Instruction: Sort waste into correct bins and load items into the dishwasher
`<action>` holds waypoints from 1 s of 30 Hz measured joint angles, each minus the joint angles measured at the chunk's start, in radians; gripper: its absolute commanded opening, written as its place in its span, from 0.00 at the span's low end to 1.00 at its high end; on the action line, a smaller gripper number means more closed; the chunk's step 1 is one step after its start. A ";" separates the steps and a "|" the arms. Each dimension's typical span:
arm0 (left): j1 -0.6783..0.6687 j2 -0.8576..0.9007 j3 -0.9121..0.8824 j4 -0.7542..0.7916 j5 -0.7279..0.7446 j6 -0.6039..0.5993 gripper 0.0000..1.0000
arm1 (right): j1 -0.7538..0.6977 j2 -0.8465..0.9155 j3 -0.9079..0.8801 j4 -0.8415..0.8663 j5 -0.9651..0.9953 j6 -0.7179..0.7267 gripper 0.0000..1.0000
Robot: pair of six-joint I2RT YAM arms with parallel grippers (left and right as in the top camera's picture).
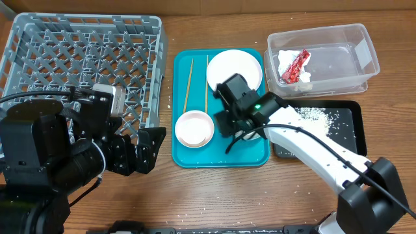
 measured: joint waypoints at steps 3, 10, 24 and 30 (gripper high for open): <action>0.000 0.000 0.000 0.000 0.000 0.000 1.00 | 0.034 -0.015 0.032 0.015 -0.032 0.001 0.55; 0.000 0.000 0.000 0.000 0.000 0.000 1.00 | 0.051 -0.020 0.033 -0.006 -0.060 0.013 0.65; 0.000 0.000 0.000 0.000 0.000 0.000 1.00 | 0.047 -0.174 0.264 -0.057 -0.069 0.048 1.00; 0.000 0.000 0.000 0.000 0.000 0.000 1.00 | 0.047 -0.393 0.316 -0.119 -0.072 0.051 1.00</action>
